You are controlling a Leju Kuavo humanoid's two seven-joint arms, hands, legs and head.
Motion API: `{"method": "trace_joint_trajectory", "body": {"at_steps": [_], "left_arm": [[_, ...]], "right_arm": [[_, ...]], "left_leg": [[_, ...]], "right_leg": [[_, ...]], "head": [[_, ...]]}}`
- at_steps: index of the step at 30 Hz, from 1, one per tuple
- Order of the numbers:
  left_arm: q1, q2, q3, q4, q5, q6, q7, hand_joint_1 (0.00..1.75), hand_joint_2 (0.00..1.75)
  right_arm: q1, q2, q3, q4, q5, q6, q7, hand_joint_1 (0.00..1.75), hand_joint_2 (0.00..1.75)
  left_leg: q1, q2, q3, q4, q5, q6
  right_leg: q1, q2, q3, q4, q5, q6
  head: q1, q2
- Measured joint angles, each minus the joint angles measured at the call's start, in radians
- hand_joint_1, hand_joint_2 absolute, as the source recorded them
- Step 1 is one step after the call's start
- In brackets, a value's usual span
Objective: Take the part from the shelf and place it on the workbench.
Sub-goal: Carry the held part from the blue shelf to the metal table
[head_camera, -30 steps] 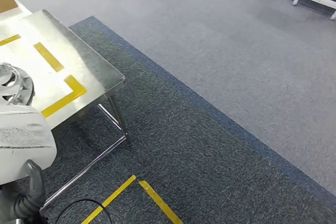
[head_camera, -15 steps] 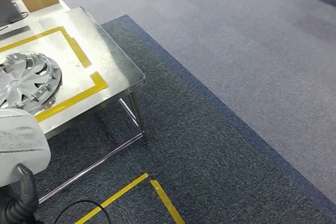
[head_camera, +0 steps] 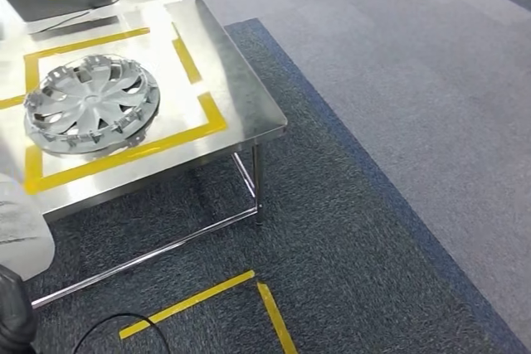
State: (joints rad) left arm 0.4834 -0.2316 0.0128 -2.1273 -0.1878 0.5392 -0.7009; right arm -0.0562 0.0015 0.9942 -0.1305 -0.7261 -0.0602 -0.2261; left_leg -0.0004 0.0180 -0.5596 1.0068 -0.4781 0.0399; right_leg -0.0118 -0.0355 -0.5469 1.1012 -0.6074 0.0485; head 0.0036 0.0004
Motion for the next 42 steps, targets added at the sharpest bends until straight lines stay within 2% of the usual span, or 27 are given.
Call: {"method": "trace_joint_trajectory", "body": {"at_steps": [2,3,4,6,8,10,11,12,14,16,17,18,19,20,21,23,25,27,29,31,33,34,35,36,38,40,42], "left_arm": [[0.001,0.002,-0.001,-0.003,-0.003,0.013,0.0,1.75,1.75],[0.002,0.003,-0.001,-0.004,-0.004,0.019,0.0,1.75,1.75],[0.004,0.004,-0.001,-0.006,-0.005,0.024,0.0,1.75,1.75],[0.006,0.006,-0.002,-0.009,-0.006,0.03,0.0,1.75,1.75],[0.008,0.009,-0.002,-0.012,-0.006,0.034,0.0,1.75,1.75],[0.012,0.01,-0.001,-0.014,-0.006,0.036,0.0,1.75,1.75],[0.014,0.011,-0.001,-0.016,-0.006,0.036,0.0,1.75,1.75],[0.017,0.012,-0.001,-0.017,-0.006,0.036,0.0,1.75,1.75],[0.019,0.014,-0.001,-0.02,-0.006,0.037,0.0,1.75,1.75],[0.018,0.015,-0.001,-0.021,-0.006,0.037,0.0,1.75,1.75],[0.018,0.015,-0.001,-0.022,-0.006,0.037,0.0,1.75,1.75],[0.019,0.016,-0.001,-0.022,-0.006,0.037,0.0,1.75,1.75],[0.02,0.016,-0.001,-0.022,-0.006,0.037,0.0,1.75,1.75],[0.021,0.016,-0.001,-0.022,-0.007,0.037,0.0,1.75,1.75],[0.022,0.016,-0.001,-0.022,-0.007,0.037,0.0,1.75,1.75],[0.022,0.016,-0.001,-0.022,-0.01,0.038,0.0,1.75,1.75],[0.023,0.017,0.0,-0.022,-0.017,0.04,0.0,1.75,1.75],[0.027,0.016,0.001,-0.023,-0.022,0.042,0.0,1.75,1.75],[0.03,0.016,0.002,-0.024,-0.025,0.043,0.0,1.75,1.75],[0.029,0.014,0.002,-0.025,-0.026,0.043,0.0,1.75,1.75],[0.029,0.013,0.003,-0.025,-0.026,0.044,0.0,1.75,1.75],[0.029,0.012,0.004,-0.025,-0.026,0.044,0.0,1.75,1.75],[0.029,0.012,0.004,-0.025,-0.026,0.044,0.0,1.75,1.75],[0.029,0.011,0.006,-0.025,-0.024,0.045,0.0,1.75,1.75],[0.03,0.008,0.01,-0.025,-0.019,0.044,0.0,1.75,1.75],[0.031,0.005,0.016,-0.024,-0.016,0.04,0.0,1.75,1.75],[0.033,0.002,0.022,-0.024,-0.016,0.037,0.0,1.75,1.75]], "right_arm": [[0.003,0.0,0.004,0.0,-0.002,0.0,0.001,0.0,1.75],[0.004,0.001,0.006,0.0,-0.002,0.0,0.001,0.0,1.75],[0.004,0.001,0.008,0.0,-0.002,0.0,0.002,0.0,1.75],[0.004,0.001,0.01,0.0,-0.002,0.0,0.004,0.0,1.75],[0.005,0.002,0.013,0.0,-0.002,0.0,0.005,0.0,1.75],[0.004,0.003,0.014,0.0,-0.002,0.0,0.008,0.0,1.75],[0.004,0.004,0.014,0.0,-0.002,0.0,0.009,0.0,1.75],[0.004,0.006,0.014,0.0,-0.002,0.0,0.01,0.0,1.75],[0.005,0.008,0.015,-0.001,-0.003,0.0,0.01,0.0,1.75],[0.007,0.008,0.015,-0.001,-0.003,0.0,0.01,0.0,1.75],[0.008,0.008,0.015,-0.001,-0.003,0.0,0.011,0.0,1.75],[0.009,0.008,0.015,-0.001,-0.003,0.0,0.012,0.0,1.75],[0.009,0.008,0.015,-0.001,-0.003,0.0,0.012,0.0,1.75],[0.009,0.009,0.015,-0.001,-0.003,0.0,0.013,0.0,1.75],[0.007,0.01,0.015,-0.001,-0.003,0.0,0.014,0.0,1.75],[0.005,0.012,0.015,-0.001,-0.003,-0.001,0.016,0.0,1.75],[0.004,0.014,0.015,-0.001,-0.003,-0.001,0.018,0.0,1.75],[0.001,0.014,0.016,-0.001,-0.003,-0.001,0.019,0.0,1.75],[-0.002,0.015,0.018,-0.001,-0.003,-0.001,0.019,0.0,1.75],[-0.003,0.015,0.02,-0.001,-0.004,-0.001,0.019,0.0,1.75],[-0.002,0.015,0.02,-0.001,-0.006,-0.003,0.019,0.0,1.75],[-0.002,0.015,0.02,-0.001,-0.006,-0.004,0.019,0.0,1.75],[-0.002,0.015,0.021,-0.001,-0.005,-0.005,0.02,0.0,1.75],[-0.001,0.015,0.021,-0.001,-0.005,-0.005,0.021,0.0,1.75],[0.003,0.015,0.021,0.0,-0.004,-0.006,0.023,0.0,1.75],[0.005,0.014,0.022,0.0,-0.004,-0.009,0.024,0.0,1.75],[0.004,0.015,0.023,0.0,-0.004,-0.011,0.025,0.0,1.75]], "left_leg": [[0.001,-0.024,-0.002,0.0,0.001,0.004],[0.0,-0.037,-0.002,0.001,0.001,0.004],[0.0,-0.05,-0.001,0.001,0.001,0.004],[0.001,-0.078,0.002,0.003,-0.001,0.002],[0.001,-0.103,0.0,0.008,-0.004,-0.006],[0.002,-0.123,-0.007,0.011,-0.002,-0.019],[0.004,-0.133,-0.011,0.011,0.001,-0.025],[0.005,-0.132,-0.013,0.012,0.0,-0.031],[0.004,-0.093,-0.03,0.05,-0.026,-0.042],[0.004,-0.045,-0.08,0.161,-0.087,-0.051],[0.005,-0.036,-0.111,0.227,-0.115,-0.055],[0.007,-0.032,-0.133,0.274,-0.129,-0.057],[0.007,-0.03,-0.139,0.289,-0.124,-0.057],[0.008,-0.027,-0.125,0.264,-0.1,-0.057],[0.007,-0.017,-0.094,0.204,-0.064,-0.054],[-0.001,0.028,-0.026,0.072,-0.015,-0.042],[-0.01,0.054,0.0,0.016,-0.011,-0.031],[-0.01,0.035,-0.001,0.009,-0.01,-0.02],[-0.005,0.013,0.001,0.002,-0.004,-0.009],[0.0,-0.008,0.002,-0.001,-0.001,-0.001],[-0.001,-0.032,0.001,0.0,-0.001,0.003],[-0.001,-0.046,0.001,0.0,-0.001,0.003],[-0.001,-0.06,0.003,0.0,-0.002,0.002],[-0.001,-0.075,0.005,0.0,-0.002,0.001],[0.0,-0.101,0.006,0.003,-0.005,-0.003],[0.002,-0.122,-0.002,0.006,-0.003,-0.014],[0.005,-0.143,-0.01,0.006,0.001,-0.027]], "right_leg": [[-0.001,0.029,-0.07,0.138,-0.056,0.002],[0.0,0.032,-0.094,0.179,-0.062,0.002],[0.0,0.033,-0.102,0.182,-0.047,0.001],[-0.002,0.045,-0.064,0.076,0.031,-0.002],[-0.005,0.086,-0.009,-0.051,0.083,-0.007],[-0.006,0.108,0.014,-0.094,0.085,-0.013],[-0.005,0.1,0.018,-0.097,0.086,-0.018],[-0.005,0.088,0.019,-0.099,0.089,-0.024],[-0.007,0.064,0.023,-0.106,0.091,-0.037],[-0.007,0.037,0.026,-0.108,0.089,-0.046],[-0.006,0.023,0.026,-0.108,0.087,-0.048],[-0.006,0.008,0.027,-0.107,0.086,-0.049],[-0.006,-0.005,0.029,-0.107,0.084,-0.049],[-0.005,-0.018,0.032,-0.107,0.082,-0.048],[-0.005,-0.029,0.036,-0.107,0.079,-0.046],[-0.002,-0.049,0.041,-0.107,0.071,-0.038],[0.003,-0.069,0.044,-0.107,0.063,-0.027],[0.004,-0.088,0.055,-0.11,0.059,-0.016],[0.001,-0.056,0.05,-0.086,0.037,-0.006],[-0.001,0.006,-0.002,0.023,-0.02,0.001],[-0.001,0.03,-0.072,0.153,-0.065,0.003],[0.0,0.033,-0.09,0.178,-0.06,0.002],[0.0,0.035,-0.089,0.162,-0.034,0.001],[-0.001,0.04,-0.07,0.108,0.008,-0.001],[-0.004,0.083,-0.017,-0.029,0.077,-0.007],[-0.006,0.119,0.014,-0.095,0.09,-0.013],[-0.005,0.108,0.022,-0.103,0.087,-0.022]], "head": [[0.003,0.0],[0.003,0.0],[0.004,0.0],[0.004,0.0],[0.003,0.0],[0.003,0.0],[0.002,0.0],[0.002,0.0],[-0.002,0.0],[-0.007,0.0],[-0.008,0.0],[-0.008,0.0],[-0.008,0.0],[-0.008,0.0],[-0.008,0.0],[-0.009,0.0],[-0.009,0.0],[-0.009,0.0],[-0.005,0.0],[0.002,0.0],[0.003,0.0],[0.004,0.0],[0.004,0.0],[0.004,0.0],[0.004,0.0],[0.003,0.0],[0.003,0.0]]}}
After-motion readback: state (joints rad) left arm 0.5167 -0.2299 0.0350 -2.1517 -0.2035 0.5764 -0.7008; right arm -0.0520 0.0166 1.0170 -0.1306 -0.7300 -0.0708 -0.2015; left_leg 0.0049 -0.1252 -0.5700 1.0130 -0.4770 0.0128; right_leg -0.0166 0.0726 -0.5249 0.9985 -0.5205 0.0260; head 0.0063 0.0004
